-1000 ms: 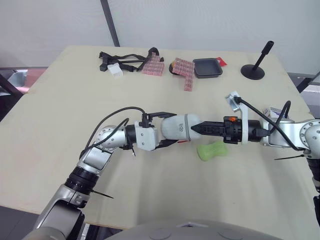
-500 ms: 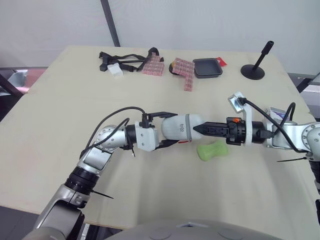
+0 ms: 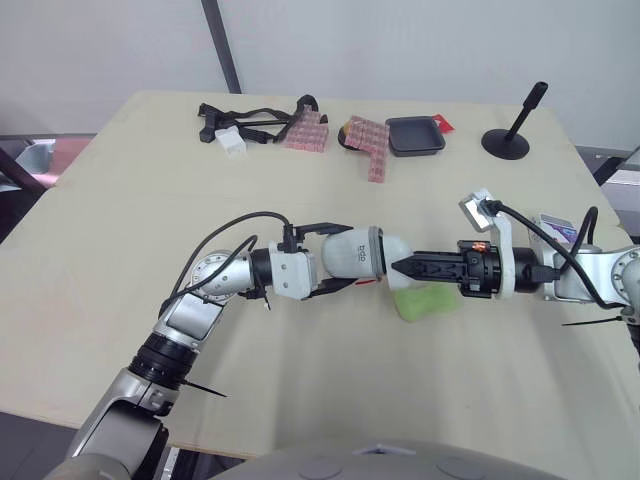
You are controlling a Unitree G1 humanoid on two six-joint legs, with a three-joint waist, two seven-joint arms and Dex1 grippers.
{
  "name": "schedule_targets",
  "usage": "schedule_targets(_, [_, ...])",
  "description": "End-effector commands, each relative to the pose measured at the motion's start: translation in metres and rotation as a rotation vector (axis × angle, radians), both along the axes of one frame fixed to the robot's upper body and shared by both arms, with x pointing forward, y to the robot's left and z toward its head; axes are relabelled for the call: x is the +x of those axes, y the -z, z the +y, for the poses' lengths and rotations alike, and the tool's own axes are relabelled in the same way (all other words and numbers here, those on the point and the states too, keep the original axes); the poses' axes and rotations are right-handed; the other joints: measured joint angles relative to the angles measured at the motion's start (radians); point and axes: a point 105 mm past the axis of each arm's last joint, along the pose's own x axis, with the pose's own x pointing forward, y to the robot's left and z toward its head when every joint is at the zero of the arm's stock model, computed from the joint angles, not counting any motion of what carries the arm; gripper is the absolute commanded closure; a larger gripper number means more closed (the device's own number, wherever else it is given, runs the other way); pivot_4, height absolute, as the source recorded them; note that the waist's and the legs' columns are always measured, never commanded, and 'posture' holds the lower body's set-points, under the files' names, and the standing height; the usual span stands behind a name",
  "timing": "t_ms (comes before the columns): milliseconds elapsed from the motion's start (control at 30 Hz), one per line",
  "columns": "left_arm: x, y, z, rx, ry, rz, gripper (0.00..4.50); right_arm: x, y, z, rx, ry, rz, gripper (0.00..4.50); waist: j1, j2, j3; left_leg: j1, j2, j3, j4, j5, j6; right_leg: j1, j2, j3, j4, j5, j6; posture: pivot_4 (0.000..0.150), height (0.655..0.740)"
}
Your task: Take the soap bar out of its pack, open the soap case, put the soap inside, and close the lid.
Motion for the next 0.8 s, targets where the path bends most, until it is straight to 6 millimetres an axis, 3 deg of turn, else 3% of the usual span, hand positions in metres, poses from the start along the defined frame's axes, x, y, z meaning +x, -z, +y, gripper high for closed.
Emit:
schedule_targets(33, [-0.001,-0.010,0.003,-0.023,0.001,-0.024,1.03,0.005,-0.010,-0.024,-0.039,0.064,-0.045,2.46,0.000,0.000,0.000,0.000,0.000,0.000,0.000,0.000,0.000,0.000,0.000,0.000,0.000,0.000,0.000,0.150,0.7400])
schedule_targets(267, [0.000,-0.009,0.004,-0.016,0.000,-0.011,1.03,0.022,-0.008,-0.075,-0.267,0.201,-0.108,2.46,0.005,0.000,0.000,-0.001,0.000,0.000,0.000,0.000,0.000,0.000,0.001,0.000,0.000,0.000,0.000,0.150,0.7400])
schedule_targets(500, [0.001,-0.008,0.005,-0.011,0.001,-0.001,1.03,0.033,0.005,-0.114,-0.717,0.143,-0.300,2.46,0.004,0.000,0.000,-0.001,0.000,0.000,0.001,0.000,0.000,0.000,0.000,0.000,-0.001,0.000,0.000,0.150,0.7400])
schedule_targets(800, [0.000,-0.006,0.003,-0.013,0.005,0.008,1.03,0.047,0.021,-0.127,-0.955,-0.006,-0.436,2.46,-0.009,0.000,0.000,-0.001,0.001,0.000,0.001,0.000,0.000,0.000,0.000,0.000,0.000,0.000,0.000,0.150,0.7400])
